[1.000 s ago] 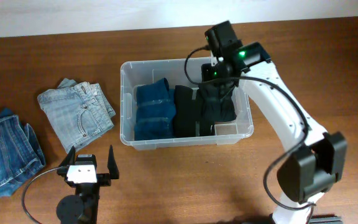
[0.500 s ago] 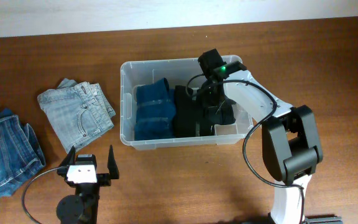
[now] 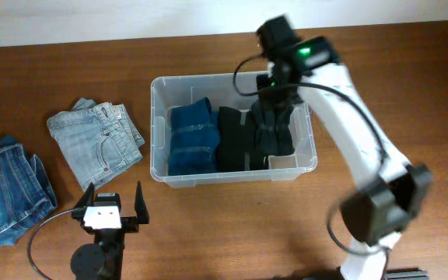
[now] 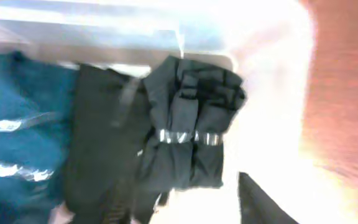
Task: Pack container
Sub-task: 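Release the dark roll and withdraw the right gripper to the right, then move the left gripper to the folded light-blue jeans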
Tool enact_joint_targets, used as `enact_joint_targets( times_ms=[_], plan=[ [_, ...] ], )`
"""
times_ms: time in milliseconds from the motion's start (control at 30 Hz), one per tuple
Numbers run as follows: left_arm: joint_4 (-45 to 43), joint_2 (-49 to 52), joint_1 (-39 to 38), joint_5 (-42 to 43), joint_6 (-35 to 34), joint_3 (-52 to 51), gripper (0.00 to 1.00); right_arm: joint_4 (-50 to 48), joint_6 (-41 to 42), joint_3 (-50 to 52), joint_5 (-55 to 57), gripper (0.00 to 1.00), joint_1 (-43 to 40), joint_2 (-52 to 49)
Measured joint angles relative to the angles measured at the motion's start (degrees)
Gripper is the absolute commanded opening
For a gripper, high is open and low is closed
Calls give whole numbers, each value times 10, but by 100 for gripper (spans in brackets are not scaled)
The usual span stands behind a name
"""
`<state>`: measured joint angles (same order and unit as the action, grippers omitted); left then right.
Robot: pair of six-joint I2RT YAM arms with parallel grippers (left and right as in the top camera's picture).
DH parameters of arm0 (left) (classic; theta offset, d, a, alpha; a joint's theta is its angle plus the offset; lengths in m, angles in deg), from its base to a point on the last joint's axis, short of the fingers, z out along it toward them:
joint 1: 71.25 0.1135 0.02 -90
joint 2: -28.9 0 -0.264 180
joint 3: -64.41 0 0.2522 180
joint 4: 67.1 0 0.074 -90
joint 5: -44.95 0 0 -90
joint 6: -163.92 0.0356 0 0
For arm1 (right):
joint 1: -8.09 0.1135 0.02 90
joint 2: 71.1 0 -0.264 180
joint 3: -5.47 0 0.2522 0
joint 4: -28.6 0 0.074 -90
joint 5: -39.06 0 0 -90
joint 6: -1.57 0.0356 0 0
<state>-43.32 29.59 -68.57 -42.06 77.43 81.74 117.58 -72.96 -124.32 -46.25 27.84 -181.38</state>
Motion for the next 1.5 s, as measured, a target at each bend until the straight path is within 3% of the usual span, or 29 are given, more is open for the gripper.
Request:
enact_joint_targets(
  times_ms=[333,400,433,467,867,1500],
  plan=[
    [0,0,0,0,0,0,100,85,-3,-19,-18,59,0,283],
    [0,0,0,0,0,0,100,106,-3,-20,-12,72,0,328],
    [0,0,0,0,0,0,100,120,-3,-20,-7,92,0,357],
    [0,0,0,0,0,0,100,133,-3,-20,-1,98,0,380],
    [0,0,0,0,0,0,100,217,-2,-25,74,99,0,589],
    [0,0,0,0,0,0,100,217,-3,-25,80,99,0,626]
  ],
)
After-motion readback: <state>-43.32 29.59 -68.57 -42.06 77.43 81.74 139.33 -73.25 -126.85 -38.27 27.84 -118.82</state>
